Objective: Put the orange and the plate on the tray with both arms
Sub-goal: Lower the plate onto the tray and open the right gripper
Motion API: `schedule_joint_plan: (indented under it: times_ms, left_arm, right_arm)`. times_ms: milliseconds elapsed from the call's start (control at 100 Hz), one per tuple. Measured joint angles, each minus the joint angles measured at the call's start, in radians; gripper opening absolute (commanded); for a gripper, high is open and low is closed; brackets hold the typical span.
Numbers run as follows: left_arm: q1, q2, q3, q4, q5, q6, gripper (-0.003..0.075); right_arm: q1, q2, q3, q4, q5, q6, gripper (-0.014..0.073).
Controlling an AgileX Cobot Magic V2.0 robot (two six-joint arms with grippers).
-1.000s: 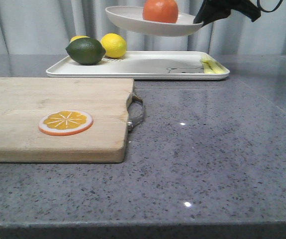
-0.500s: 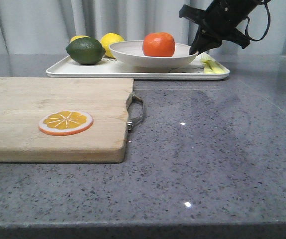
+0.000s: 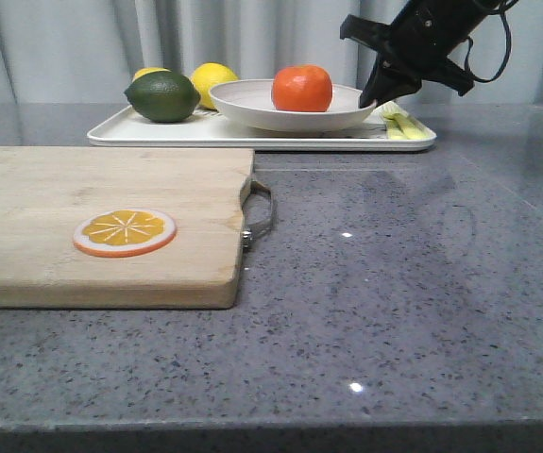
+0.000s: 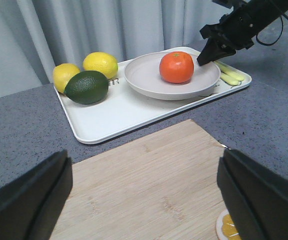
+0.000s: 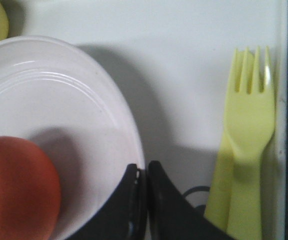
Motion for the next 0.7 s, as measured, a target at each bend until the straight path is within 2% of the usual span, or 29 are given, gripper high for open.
schedule_joint_plan:
  times_ms: [700]
  left_arm:
    - [0.000, 0.000, 0.000, 0.000, 0.000, 0.000, 0.0566]
  right_arm:
    - [0.000, 0.000, 0.000, -0.044, 0.011, 0.000, -0.0056]
